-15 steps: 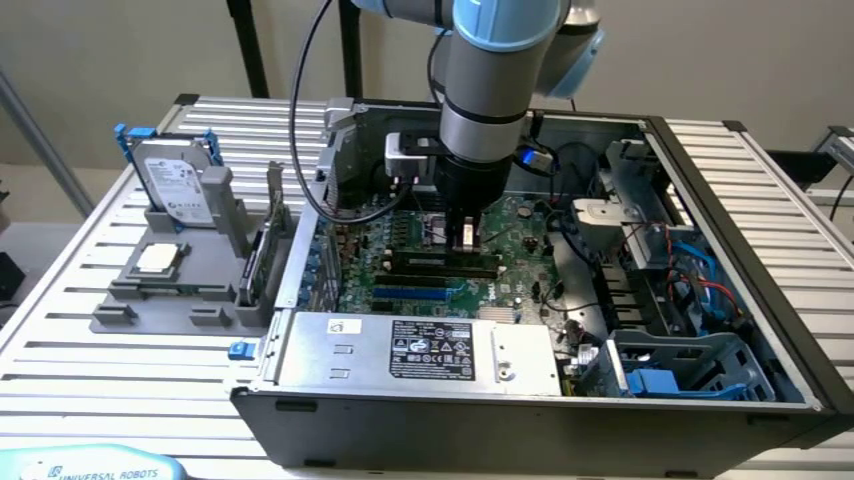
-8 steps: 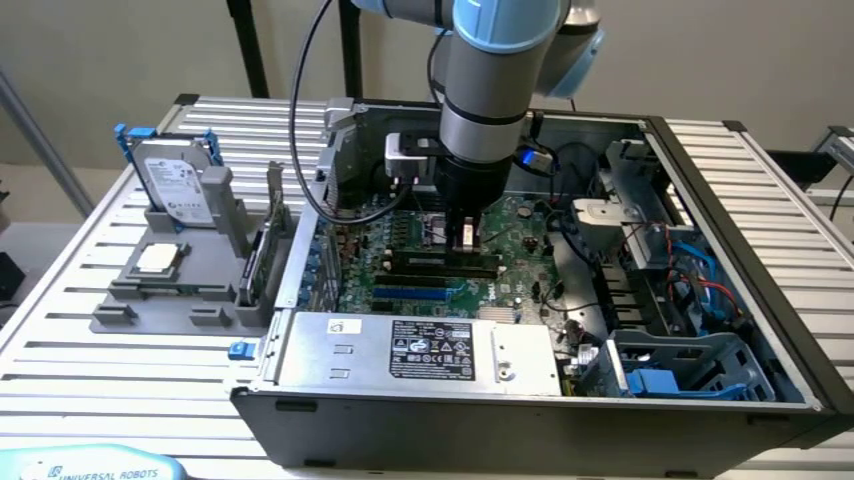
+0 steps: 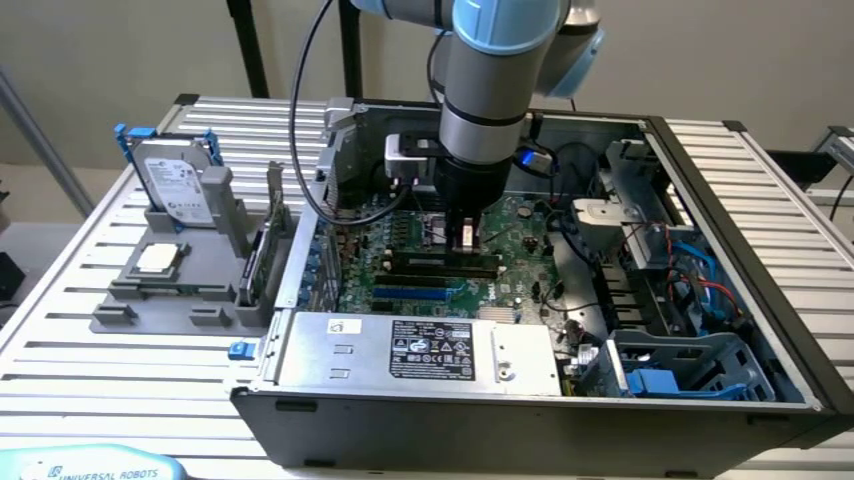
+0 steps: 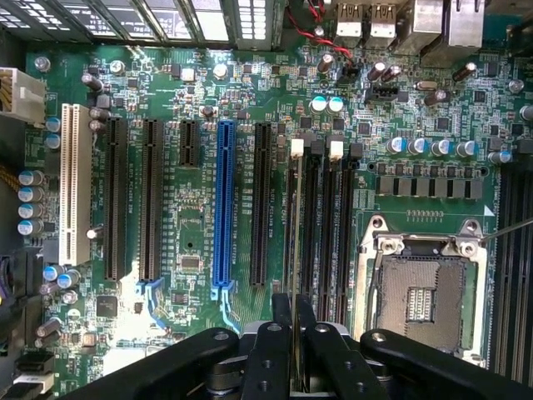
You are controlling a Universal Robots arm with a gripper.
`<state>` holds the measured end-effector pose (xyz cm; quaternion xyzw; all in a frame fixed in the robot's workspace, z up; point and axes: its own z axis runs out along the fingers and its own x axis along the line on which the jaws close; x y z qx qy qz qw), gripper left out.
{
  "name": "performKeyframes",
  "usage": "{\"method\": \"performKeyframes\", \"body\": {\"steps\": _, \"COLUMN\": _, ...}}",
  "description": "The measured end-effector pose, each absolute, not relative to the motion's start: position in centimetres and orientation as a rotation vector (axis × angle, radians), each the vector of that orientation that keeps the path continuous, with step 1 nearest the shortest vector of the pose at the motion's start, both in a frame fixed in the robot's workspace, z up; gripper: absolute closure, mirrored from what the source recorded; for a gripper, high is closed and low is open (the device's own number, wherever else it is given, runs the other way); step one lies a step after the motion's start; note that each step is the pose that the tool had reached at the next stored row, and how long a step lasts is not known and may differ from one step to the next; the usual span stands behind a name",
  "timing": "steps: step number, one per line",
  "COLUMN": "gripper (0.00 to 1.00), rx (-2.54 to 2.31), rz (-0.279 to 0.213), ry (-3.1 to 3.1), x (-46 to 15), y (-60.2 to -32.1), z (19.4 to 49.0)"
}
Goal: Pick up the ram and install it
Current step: 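Insert the ram into the slot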
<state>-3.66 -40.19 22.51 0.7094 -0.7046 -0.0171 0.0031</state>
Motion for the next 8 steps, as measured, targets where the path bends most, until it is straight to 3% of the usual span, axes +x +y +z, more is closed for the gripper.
{"method": "performKeyframes", "body": {"steps": 8, "gripper": 0.86, "rx": 2.224, "rz": -0.054, "ry": -2.209, "x": -3.73, "y": -40.19, "z": 22.30}}
